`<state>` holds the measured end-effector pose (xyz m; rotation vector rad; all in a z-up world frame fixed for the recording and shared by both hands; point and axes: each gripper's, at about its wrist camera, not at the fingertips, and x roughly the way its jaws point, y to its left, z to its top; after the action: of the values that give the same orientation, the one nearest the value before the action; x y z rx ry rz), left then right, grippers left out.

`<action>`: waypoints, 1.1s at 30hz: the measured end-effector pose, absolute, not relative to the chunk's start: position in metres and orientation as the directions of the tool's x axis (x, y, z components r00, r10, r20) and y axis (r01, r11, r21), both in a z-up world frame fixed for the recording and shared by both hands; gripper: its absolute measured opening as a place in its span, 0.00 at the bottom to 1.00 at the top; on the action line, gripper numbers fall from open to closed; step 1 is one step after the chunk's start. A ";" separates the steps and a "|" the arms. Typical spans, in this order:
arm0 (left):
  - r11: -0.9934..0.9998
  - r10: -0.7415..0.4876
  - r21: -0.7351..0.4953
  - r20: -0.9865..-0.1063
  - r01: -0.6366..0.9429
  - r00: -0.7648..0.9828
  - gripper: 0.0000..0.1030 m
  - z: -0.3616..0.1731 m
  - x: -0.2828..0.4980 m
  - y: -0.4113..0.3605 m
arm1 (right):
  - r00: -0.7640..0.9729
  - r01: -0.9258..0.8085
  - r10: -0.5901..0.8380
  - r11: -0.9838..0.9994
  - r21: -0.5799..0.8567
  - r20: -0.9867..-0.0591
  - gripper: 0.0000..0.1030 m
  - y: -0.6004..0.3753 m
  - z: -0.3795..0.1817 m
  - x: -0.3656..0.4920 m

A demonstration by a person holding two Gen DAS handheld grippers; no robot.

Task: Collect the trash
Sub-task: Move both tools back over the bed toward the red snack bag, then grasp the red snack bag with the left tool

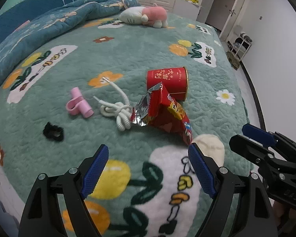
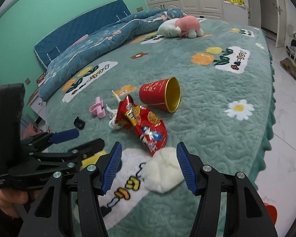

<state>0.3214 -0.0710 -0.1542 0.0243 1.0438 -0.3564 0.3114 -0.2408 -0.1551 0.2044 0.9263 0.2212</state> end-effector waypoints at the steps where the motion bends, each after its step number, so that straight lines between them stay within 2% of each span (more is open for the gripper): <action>1: 0.941 -0.283 -0.154 -0.849 0.303 0.447 0.80 -0.155 0.325 -0.073 | 0.582 -0.097 0.275 0.958 0.270 -0.765 0.57 -0.241 -0.156 0.314; 7: 0.934 -0.320 -0.210 -0.852 0.288 0.415 0.80 -0.167 0.347 -0.095 | 0.577 -0.063 0.256 0.961 0.270 -0.775 0.56 -0.255 -0.163 0.323; 12: 0.948 -0.308 -0.243 -0.862 0.205 0.402 0.80 -0.185 0.367 -0.104 | 0.576 -0.037 0.256 0.957 0.289 -0.776 0.57 -0.274 -0.168 0.326; 17: 0.959 -0.272 -0.215 -0.882 0.185 0.384 0.79 -0.204 0.376 -0.112 | 0.573 -0.027 0.254 0.956 0.292 -0.779 0.57 -0.287 -0.175 0.329; 19: 0.957 -0.281 -0.226 -0.881 0.183 0.381 0.59 -0.210 0.378 -0.110 | 0.566 -0.022 0.258 0.954 0.299 -0.783 0.57 -0.289 -0.179 0.330; 21: 0.952 -0.296 -0.237 -0.880 0.196 0.372 0.53 -0.213 0.380 -0.108 | 0.557 -0.019 0.264 0.952 0.305 -0.788 0.57 -0.289 -0.185 0.331; 25: 0.954 -0.278 -0.201 -0.872 0.223 0.404 0.25 -0.205 0.378 -0.103 | 0.537 -0.025 0.272 0.951 0.307 -0.798 0.57 -0.283 -0.193 0.329; 28: 0.948 -0.297 -0.214 -0.865 0.237 0.405 0.15 -0.196 0.373 -0.092 | 0.522 -0.037 0.278 0.952 0.305 -0.806 0.57 -0.277 -0.198 0.327; 29: 0.947 -0.293 -0.200 -0.864 0.253 0.411 0.07 -0.192 0.367 -0.089 | 0.517 -0.043 0.280 0.952 0.302 -0.809 0.57 -0.274 -0.200 0.326; 33: 0.945 -0.277 -0.163 -0.861 0.285 0.426 0.05 -0.181 0.350 -0.079 | 0.498 -0.048 0.283 0.953 0.300 -0.820 0.57 -0.267 -0.207 0.321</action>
<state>0.3496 -0.0789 -0.1808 0.0080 1.0748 -0.3510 0.3206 -0.2674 -0.2065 0.2512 1.0334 0.2027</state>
